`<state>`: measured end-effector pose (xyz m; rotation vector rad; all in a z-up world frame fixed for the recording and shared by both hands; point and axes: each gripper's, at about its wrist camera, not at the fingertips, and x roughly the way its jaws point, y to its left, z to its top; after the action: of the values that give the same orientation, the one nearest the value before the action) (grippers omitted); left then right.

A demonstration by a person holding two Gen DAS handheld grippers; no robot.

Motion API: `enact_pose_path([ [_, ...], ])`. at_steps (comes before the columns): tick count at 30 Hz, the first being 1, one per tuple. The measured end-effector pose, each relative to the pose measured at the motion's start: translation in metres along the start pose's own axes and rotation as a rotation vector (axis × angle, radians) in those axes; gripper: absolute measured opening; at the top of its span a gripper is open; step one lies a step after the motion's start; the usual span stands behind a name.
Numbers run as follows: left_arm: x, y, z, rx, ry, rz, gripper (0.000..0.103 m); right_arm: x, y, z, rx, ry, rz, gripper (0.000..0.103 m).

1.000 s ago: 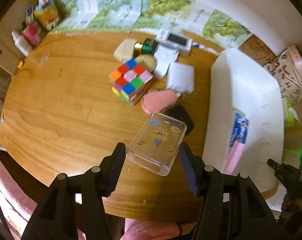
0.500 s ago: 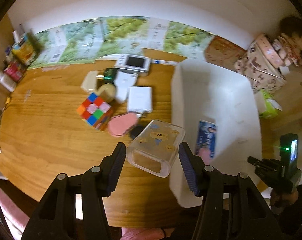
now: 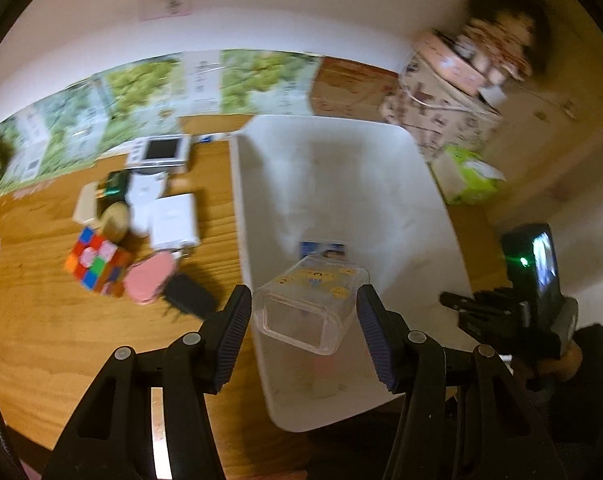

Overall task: Organize rigid objects
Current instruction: 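Carry the clear plastic box over the tray with the left gripper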

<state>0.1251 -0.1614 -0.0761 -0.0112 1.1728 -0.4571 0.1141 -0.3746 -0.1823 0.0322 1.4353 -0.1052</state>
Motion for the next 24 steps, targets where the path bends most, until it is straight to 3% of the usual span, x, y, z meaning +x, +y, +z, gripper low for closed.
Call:
enact_pose_path([
  [12, 0.011, -0.043, -0.009, 0.156, -0.003, -0.045, 0.054, 0.000, -0.003, 0.003, 0.004, 0.002, 0.008, 0.007],
  [24, 0.006, -0.035, -0.009, 0.117, -0.029, -0.024, 0.054, 0.002, -0.004, 0.003, -0.003, 0.003, 0.003, 0.007],
])
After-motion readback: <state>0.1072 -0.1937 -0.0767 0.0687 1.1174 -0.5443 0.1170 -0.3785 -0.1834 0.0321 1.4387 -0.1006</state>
